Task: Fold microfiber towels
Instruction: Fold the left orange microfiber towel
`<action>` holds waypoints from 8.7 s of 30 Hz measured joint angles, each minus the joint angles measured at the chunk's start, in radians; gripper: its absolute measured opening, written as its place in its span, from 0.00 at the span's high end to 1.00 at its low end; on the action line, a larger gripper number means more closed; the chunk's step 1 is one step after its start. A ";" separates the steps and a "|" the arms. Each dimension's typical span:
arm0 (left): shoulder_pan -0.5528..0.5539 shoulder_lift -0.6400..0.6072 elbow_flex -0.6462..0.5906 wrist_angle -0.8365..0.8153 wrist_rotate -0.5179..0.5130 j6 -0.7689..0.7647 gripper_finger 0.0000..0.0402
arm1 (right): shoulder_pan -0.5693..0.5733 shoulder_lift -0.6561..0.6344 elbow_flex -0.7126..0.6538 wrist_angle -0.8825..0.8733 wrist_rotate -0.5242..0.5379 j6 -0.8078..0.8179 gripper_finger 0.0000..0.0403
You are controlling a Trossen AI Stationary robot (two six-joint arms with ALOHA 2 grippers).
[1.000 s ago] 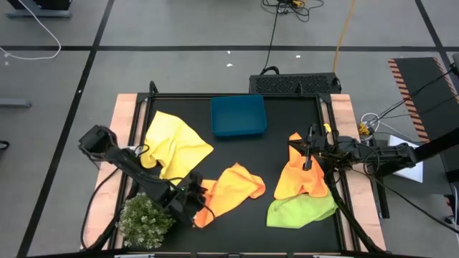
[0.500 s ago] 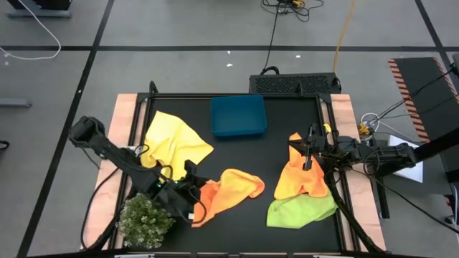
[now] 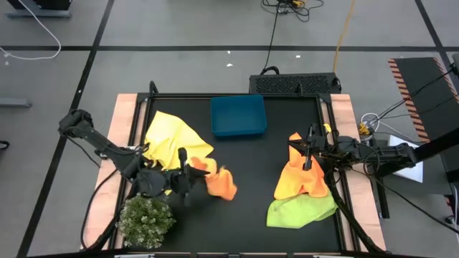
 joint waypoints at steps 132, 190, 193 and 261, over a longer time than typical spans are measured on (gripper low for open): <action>0.273 0.002 0.000 0.027 0.079 -0.185 0.99 | 0.060 1.907 0.707 0.737 -0.235 0.004 0.73; -0.107 0.029 0.000 -0.687 -0.161 -0.895 1.00 | 0.461 1.408 0.706 -0.038 0.153 0.523 0.99; -0.107 0.085 0.000 -0.706 -0.162 -0.907 1.00 | 0.444 1.479 0.706 -0.038 0.155 0.549 0.99; -0.022 -0.073 0.000 -0.828 -0.419 -0.909 0.99 | 0.370 0.972 0.706 -0.183 0.320 0.263 1.00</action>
